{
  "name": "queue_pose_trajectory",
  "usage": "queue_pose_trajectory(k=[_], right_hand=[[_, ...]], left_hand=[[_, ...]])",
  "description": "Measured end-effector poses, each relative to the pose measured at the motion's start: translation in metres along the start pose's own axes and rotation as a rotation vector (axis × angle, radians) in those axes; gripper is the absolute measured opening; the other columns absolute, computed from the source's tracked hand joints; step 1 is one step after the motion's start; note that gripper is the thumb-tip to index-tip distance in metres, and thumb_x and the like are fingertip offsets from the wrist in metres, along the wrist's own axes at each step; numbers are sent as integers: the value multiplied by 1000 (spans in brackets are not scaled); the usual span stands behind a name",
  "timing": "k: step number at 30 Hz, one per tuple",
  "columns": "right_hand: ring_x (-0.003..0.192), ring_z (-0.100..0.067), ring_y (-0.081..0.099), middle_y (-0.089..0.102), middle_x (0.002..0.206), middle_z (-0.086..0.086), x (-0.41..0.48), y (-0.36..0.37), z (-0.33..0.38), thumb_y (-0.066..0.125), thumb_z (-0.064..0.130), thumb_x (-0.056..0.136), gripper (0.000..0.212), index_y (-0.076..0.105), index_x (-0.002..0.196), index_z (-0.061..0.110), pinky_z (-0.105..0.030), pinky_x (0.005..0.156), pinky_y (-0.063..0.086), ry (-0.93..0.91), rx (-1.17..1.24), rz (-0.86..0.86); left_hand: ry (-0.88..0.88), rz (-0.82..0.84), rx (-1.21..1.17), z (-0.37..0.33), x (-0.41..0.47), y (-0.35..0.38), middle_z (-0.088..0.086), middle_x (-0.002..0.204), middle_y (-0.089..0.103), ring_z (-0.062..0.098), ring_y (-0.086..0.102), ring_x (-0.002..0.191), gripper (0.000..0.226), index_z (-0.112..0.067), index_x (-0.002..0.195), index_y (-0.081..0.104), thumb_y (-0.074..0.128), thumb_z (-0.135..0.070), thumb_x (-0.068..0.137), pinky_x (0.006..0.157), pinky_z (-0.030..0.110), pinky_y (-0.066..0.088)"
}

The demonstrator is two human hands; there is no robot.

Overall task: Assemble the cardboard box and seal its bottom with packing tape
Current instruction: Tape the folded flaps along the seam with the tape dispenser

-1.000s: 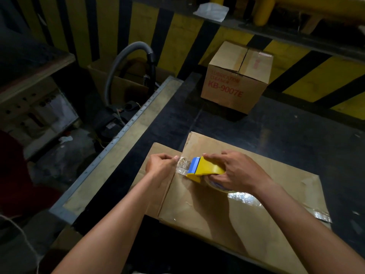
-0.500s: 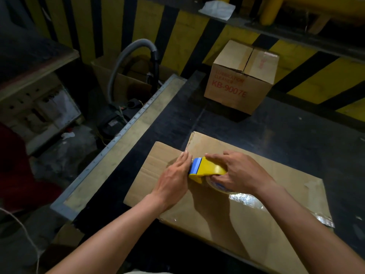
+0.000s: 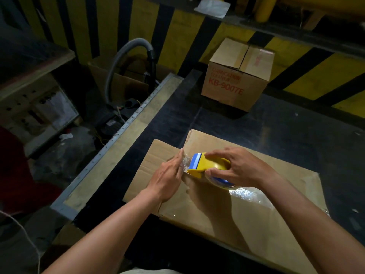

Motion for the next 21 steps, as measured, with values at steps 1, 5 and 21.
queue_pose_trajectory(k=[1, 5, 21], right_hand=[[103, -15, 54, 58, 122, 9, 0, -3, 1, 50, 82, 76, 72, 49, 139, 47, -34, 82, 55, 11, 14, 13], [93, -12, 53, 54, 104, 10, 4, -8, 9, 62, 70, 80, 65, 49, 140, 47, -30, 75, 50, 7, -47, 59], [84, -8, 47, 49, 96, 14, -21, -10, 0, 60, 72, 78, 72, 43, 144, 47, -22, 66, 40, 51, -88, 77]], left_hand=[[4, 4, 40, -1, 0, -1, -2, 164, 32, 24, 39, 146, 53, -31, 162, 11, 26, -35, 111, 118, 45, 36], [40, 37, 168, -7, 1, -5, 6, 162, 36, 29, 51, 136, 55, -21, 163, 8, 24, -28, 111, 107, 41, 42], [62, 41, 286, -12, 3, 5, 10, 154, 48, 31, 60, 118, 57, -23, 163, 6, 25, -29, 110, 95, 43, 49]])
Point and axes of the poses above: each hand's wrist, its own x-axis towards the middle knuckle, its own y-axis out of the palm, z = x × y, the point moved 2 cm from there along x, towards the middle knuckle
